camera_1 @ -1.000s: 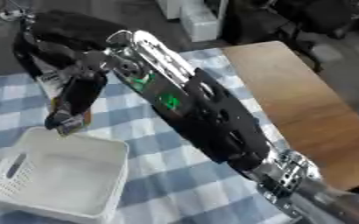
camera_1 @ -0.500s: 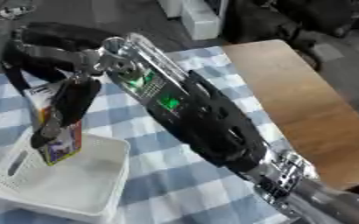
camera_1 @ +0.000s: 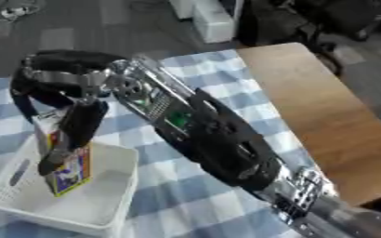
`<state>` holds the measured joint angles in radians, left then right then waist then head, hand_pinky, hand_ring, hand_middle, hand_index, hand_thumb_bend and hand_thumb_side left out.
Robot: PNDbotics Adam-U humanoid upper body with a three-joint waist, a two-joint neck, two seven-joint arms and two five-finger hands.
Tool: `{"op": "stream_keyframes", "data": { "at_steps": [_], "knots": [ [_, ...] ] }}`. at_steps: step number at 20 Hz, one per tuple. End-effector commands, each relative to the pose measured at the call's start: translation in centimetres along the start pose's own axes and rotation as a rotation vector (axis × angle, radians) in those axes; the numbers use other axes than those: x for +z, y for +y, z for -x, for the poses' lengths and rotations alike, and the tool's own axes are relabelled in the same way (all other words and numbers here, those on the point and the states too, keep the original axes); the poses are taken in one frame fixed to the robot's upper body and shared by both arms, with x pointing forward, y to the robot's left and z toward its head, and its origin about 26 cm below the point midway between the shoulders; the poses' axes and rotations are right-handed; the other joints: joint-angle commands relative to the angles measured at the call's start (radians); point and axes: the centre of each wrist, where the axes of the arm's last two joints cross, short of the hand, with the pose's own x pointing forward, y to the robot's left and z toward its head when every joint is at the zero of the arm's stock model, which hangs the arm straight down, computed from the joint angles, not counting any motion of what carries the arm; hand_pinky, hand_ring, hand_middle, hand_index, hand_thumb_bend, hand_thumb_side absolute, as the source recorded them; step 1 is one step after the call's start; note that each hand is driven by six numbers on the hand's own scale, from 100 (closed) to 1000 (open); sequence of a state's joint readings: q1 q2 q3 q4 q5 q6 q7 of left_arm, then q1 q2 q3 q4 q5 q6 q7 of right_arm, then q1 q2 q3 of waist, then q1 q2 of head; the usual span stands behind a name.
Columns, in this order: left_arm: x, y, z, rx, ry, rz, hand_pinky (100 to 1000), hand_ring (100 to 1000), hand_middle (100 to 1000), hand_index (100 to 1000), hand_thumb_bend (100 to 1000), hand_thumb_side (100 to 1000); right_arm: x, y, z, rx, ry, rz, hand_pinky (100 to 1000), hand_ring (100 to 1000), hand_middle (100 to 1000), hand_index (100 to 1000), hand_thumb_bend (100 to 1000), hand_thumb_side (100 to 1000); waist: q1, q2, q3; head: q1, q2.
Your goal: Pick up objects on the table and place them in the box.
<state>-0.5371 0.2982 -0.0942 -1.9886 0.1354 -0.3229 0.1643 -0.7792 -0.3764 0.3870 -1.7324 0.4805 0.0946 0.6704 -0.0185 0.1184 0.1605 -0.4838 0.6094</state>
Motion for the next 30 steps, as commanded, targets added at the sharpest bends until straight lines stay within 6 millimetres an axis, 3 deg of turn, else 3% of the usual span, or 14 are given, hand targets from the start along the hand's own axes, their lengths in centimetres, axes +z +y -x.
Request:
{"op": "stream_keyframes", "data": {
  "at_steps": [1, 2, 3, 4, 7, 8, 9, 10, 11, 12, 16, 23, 26, 30],
  "knots": [
    [-0.7, 0.0, -0.5, 0.016, -0.026, 0.014, 839, 669, 796, 911, 1000, 757, -0.7, 0.5, 1.0, -0.028, -0.035, 0.012, 100, 186, 1000, 561, 782, 279, 0.002, -0.010, 0.000, -0.010, -0.021],
    [-0.6, 0.0, -0.4, 0.017, -0.024, 0.016, 839, 669, 796, 911, 1000, 757, -0.9, 0.9, 1.5, -0.038, -0.045, -0.010, 100, 272, 1000, 624, 798, 361, 0.003, -0.009, -0.001, -0.010, -0.021],
    [-0.6, 0.0, -0.4, 0.017, -0.023, 0.017, 839, 669, 796, 911, 1000, 757, -1.1, 1.1, 1.8, -0.038, -0.051, -0.034, 100, 237, 1000, 598, 794, 323, 0.003, -0.009, -0.001, -0.009, -0.020],
    [-0.6, 0.0, -0.4, 0.018, -0.022, 0.018, 839, 669, 796, 911, 1000, 758, -1.2, 1.4, 2.1, -0.033, -0.055, -0.060, 100, 393, 1000, 684, 789, 500, 0.004, -0.009, -0.002, -0.008, -0.018],
    [-0.6, 0.0, -0.4, 0.016, -0.019, 0.019, 839, 668, 796, 911, 1000, 758, -1.4, 1.9, 2.8, -0.012, -0.068, -0.124, 100, 456, 1000, 715, 791, 534, 0.005, -0.008, -0.003, -0.006, -0.016],
    [-0.6, 0.1, -0.4, 0.016, -0.018, 0.019, 839, 668, 796, 911, 1000, 758, -1.4, 1.9, 3.0, -0.012, -0.074, -0.133, 214, 548, 1000, 755, 777, 586, 0.005, -0.008, -0.003, -0.006, -0.016],
    [-0.5, 0.1, -0.4, 0.015, -0.018, 0.019, 839, 668, 796, 911, 1000, 758, -1.4, 1.9, 3.0, -0.017, -0.085, -0.139, 189, 536, 1000, 755, 777, 586, 0.006, -0.008, -0.004, -0.005, -0.016],
    [-0.5, 0.1, -0.4, 0.014, -0.017, 0.019, 839, 668, 796, 911, 1000, 758, -1.4, 1.8, 3.1, -0.025, -0.098, -0.141, 387, 619, 1000, 794, 768, 608, 0.006, -0.009, -0.004, -0.005, -0.015],
    [-0.5, 0.1, -0.4, 0.014, -0.016, 0.019, 839, 668, 796, 911, 1000, 758, -1.3, 1.6, 3.0, -0.034, -0.111, -0.139, 415, 628, 1000, 797, 744, 713, 0.006, -0.010, -0.005, -0.005, -0.014],
    [-0.5, 0.1, -0.4, 0.013, -0.016, 0.019, 839, 668, 796, 911, 1000, 758, -1.2, 1.3, 2.9, -0.044, -0.123, -0.128, 456, 640, 1000, 806, 758, 625, 0.006, -0.010, -0.005, -0.005, -0.014],
    [-0.5, 0.1, -0.4, 0.010, -0.014, 0.016, 839, 669, 796, 911, 1000, 758, -0.7, 0.2, 2.3, -0.121, -0.163, -0.049, 519, 669, 1000, 862, 747, 667, 0.007, -0.013, -0.006, -0.005, -0.015],
    [-0.5, 0.3, -0.4, 0.001, -0.014, 0.008, 845, 669, 795, 910, 1000, 757, 0.7, 0.0, 4.0, -0.686, -0.248, 0.315, 487, 720, 1000, 1000, 670, 992, 0.006, -0.017, -0.010, 0.009, -0.021],
    [-0.4, 0.3, -0.4, -0.003, -0.009, 0.009, 846, 669, 796, 911, 1000, 758, 2.3, -0.6, 4.5, -0.910, -0.281, 0.513, 590, 782, 1000, 1000, 634, 1000, 0.004, -0.019, -0.010, 0.019, -0.023],
    [-0.3, 0.6, -0.4, -0.019, 0.001, 0.002, 845, 669, 795, 912, 1000, 760, 7.6, -2.2, 5.4, -1.031, -0.304, 0.842, 619, 814, 1000, 1000, 632, 1000, -0.001, -0.022, -0.018, 0.057, -0.024]
  ]
}}
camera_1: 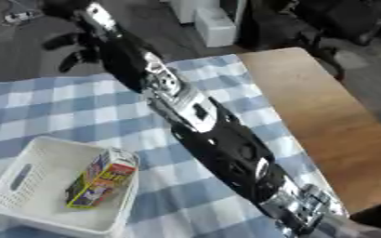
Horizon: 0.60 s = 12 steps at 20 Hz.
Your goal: Pick up objects on the table and place them in the box.
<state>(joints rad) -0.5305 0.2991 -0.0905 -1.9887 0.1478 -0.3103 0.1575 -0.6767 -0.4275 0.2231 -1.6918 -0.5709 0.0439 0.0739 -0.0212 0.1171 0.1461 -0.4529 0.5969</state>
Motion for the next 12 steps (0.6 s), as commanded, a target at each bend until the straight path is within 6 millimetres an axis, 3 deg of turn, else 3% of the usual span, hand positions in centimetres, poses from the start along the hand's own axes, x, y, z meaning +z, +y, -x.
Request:
{"op": "stream_keyframes", "data": {
  "at_steps": [1, 3, 4, 5, 6, 7, 10, 11, 12],
  "knots": [
    [-0.4, 0.5, -0.5, -0.028, -0.016, 0.002, 845, 668, 795, 912, 1000, 761, 2.1, -3.1, -4.1, -0.042, -0.158, 0.277, 646, 813, 1000, 1000, 596, 979, 0.001, -0.021, -0.006, 0.038, -0.014],
    [-0.3, 0.7, -0.4, -0.038, -0.009, -0.001, 846, 668, 795, 913, 1000, 763, 4.1, -4.7, -5.9, -0.062, -0.305, 0.558, 717, 825, 1000, 1000, 527, 965, 0.003, -0.018, -0.011, 0.066, -0.020],
    [-0.2, 0.7, -0.4, -0.040, -0.008, -0.002, 846, 668, 795, 913, 1000, 763, 4.9, -4.7, -6.4, -0.075, -0.359, 0.652, 707, 822, 1000, 1000, 528, 961, 0.003, -0.017, -0.011, 0.072, -0.023],
    [-0.2, 0.8, -0.5, -0.047, -0.007, -0.006, 846, 667, 795, 913, 1000, 763, 6.0, -5.0, -6.9, -0.075, -0.419, 0.752, 792, 843, 1000, 1000, 505, 988, 0.005, -0.014, -0.016, 0.086, -0.030],
    [-0.1, 1.0, -0.5, -0.055, -0.007, -0.012, 846, 666, 795, 913, 1000, 764, 7.1, -5.0, -7.3, -0.085, -0.483, 0.826, 818, 850, 1000, 1000, 553, 1000, 0.008, -0.012, -0.020, 0.095, -0.035],
    [0.0, 1.1, -0.4, -0.063, -0.004, -0.017, 847, 666, 795, 913, 1000, 766, 8.0, -5.0, -7.6, -0.085, -0.533, 0.888, 835, 857, 1000, 1000, 490, 1000, 0.011, -0.010, -0.026, 0.105, -0.038],
    [0.4, 1.5, -0.4, -0.089, 0.013, -0.029, 847, 664, 795, 912, 1000, 773, 9.6, -5.2, -7.6, -0.090, -0.642, 0.991, 853, 876, 1000, 1000, 466, 1000, 0.023, -0.005, -0.043, 0.133, -0.044],
    [0.6, 1.7, -0.4, -0.098, 0.020, -0.032, 847, 664, 795, 912, 1000, 774, 9.7, -5.2, -7.5, -0.095, -0.680, 0.992, 855, 879, 1000, 1000, 578, 1000, 0.027, -0.005, -0.051, 0.143, -0.045],
    [0.7, 1.8, -0.4, -0.105, 0.025, -0.036, 846, 664, 794, 910, 1000, 774, 9.8, -5.2, -7.4, -0.096, -0.713, 0.982, 848, 878, 989, 1000, 949, 1000, 0.031, -0.004, -0.056, 0.150, -0.047]
  ]
}}
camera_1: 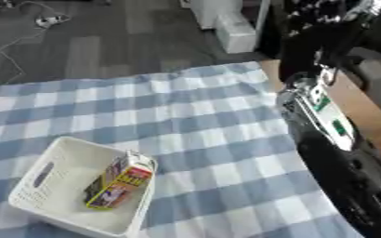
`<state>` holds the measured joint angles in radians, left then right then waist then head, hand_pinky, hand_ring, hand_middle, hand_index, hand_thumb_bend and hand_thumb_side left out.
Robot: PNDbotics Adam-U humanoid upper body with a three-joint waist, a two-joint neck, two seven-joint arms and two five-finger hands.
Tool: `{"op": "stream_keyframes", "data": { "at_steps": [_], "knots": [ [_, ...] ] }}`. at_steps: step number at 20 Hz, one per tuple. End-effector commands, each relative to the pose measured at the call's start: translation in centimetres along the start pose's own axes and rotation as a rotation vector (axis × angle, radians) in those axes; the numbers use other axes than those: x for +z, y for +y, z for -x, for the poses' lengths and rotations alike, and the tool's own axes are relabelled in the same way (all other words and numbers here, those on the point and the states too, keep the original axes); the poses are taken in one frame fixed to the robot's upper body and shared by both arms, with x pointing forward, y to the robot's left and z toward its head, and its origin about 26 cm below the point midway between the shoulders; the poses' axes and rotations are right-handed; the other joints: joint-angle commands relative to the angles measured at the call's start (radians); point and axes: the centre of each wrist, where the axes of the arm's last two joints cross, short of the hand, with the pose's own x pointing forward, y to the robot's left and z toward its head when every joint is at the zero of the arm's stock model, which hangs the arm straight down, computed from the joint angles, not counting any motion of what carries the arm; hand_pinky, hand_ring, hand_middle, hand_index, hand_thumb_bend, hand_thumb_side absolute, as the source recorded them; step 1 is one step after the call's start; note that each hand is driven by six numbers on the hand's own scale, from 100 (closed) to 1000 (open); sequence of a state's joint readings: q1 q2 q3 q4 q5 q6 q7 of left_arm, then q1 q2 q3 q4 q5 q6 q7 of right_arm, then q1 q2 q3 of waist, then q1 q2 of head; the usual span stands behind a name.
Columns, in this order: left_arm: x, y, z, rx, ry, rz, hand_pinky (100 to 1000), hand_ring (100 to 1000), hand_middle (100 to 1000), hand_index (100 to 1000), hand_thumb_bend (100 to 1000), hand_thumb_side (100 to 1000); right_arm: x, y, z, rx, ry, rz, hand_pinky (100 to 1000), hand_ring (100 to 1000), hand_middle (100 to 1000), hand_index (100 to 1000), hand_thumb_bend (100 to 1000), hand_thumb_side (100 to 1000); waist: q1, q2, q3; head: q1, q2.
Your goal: Pick up objects on the table and place them in the box.
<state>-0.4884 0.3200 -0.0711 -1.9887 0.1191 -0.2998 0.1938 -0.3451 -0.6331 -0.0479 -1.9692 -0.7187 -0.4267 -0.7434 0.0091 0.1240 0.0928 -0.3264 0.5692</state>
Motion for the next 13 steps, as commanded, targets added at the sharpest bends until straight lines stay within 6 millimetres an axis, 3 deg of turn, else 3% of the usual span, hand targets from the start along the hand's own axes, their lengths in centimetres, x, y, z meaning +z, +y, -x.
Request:
{"op": "stream_keyframes", "data": {
  "at_steps": [1, 4, 5, 6, 7, 8, 9, 10, 11, 12, 13],
  "knots": [
    [-0.2, 0.8, -0.4, -0.045, -0.011, -0.005, 849, 664, 793, 905, 1000, 772, -0.5, 0.3, -1.1, -0.107, -0.184, 0.030, 851, 878, 977, 1000, 448, 1000, 0.005, -0.011, -0.012, 0.027, -0.025],
    [0.5, 1.3, -0.3, -0.080, 0.009, -0.025, 849, 663, 791, 903, 1000, 772, -0.7, 0.4, -1.2, -0.126, -0.329, -0.063, 824, 856, 937, 998, 419, 1000, 0.017, -0.013, -0.039, 0.006, -0.058],
    [0.7, 1.4, -0.2, -0.089, 0.016, -0.026, 848, 662, 790, 902, 1000, 772, -0.9, 0.4, -1.3, -0.113, -0.395, -0.104, 730, 805, 887, 917, 384, 965, 0.018, -0.016, -0.047, -0.013, -0.071],
    [0.9, 1.4, -0.2, -0.096, 0.022, -0.026, 848, 662, 790, 902, 1000, 773, -1.1, 0.4, -1.5, -0.093, -0.464, -0.140, 769, 826, 907, 948, 406, 985, 0.019, -0.018, -0.052, -0.030, -0.082],
    [1.0, 1.5, -0.2, -0.101, 0.025, -0.026, 846, 660, 789, 900, 1000, 769, -1.3, 0.5, -1.6, -0.073, -0.532, -0.176, 607, 740, 816, 828, 355, 909, 0.018, -0.022, -0.057, -0.045, -0.096],
    [1.0, 1.5, -0.2, -0.105, 0.027, -0.026, 846, 660, 789, 900, 1000, 769, -1.5, 0.5, -1.7, -0.052, -0.600, -0.213, 607, 740, 816, 828, 355, 909, 0.018, -0.024, -0.060, -0.059, -0.110],
    [1.1, 1.5, -0.2, -0.108, 0.027, -0.026, 843, 656, 785, 893, 1000, 759, -1.7, 0.6, -1.9, -0.033, -0.674, -0.249, 501, 591, 662, 779, 313, 868, 0.016, -0.027, -0.063, -0.075, -0.128],
    [1.1, 1.5, -0.2, -0.110, 0.026, -0.025, 843, 657, 785, 894, 1000, 760, -1.8, 0.6, -2.0, -0.012, -0.741, -0.280, 518, 617, 703, 797, 319, 872, 0.015, -0.029, -0.064, -0.089, -0.142],
    [1.1, 1.5, -0.2, -0.110, 0.024, -0.024, 829, 646, 775, 870, 1000, 751, -2.2, 0.7, -2.2, 0.023, -0.806, -0.306, 337, 453, 422, 579, 265, 817, 0.014, -0.032, -0.066, -0.104, -0.162],
    [1.1, 1.5, -0.2, -0.108, 0.020, -0.025, 829, 646, 775, 870, 1000, 751, -2.4, 0.7, -2.4, 0.064, -0.864, -0.330, 337, 453, 422, 579, 265, 817, 0.013, -0.033, -0.067, -0.115, -0.179],
    [1.1, 1.6, -0.2, -0.106, 0.015, -0.027, 769, 625, 757, 851, 1000, 737, -2.5, 0.8, -2.5, 0.101, -0.908, -0.350, 190, 359, 314, 477, 148, 815, 0.012, -0.034, -0.067, -0.128, -0.200]
  ]
}}
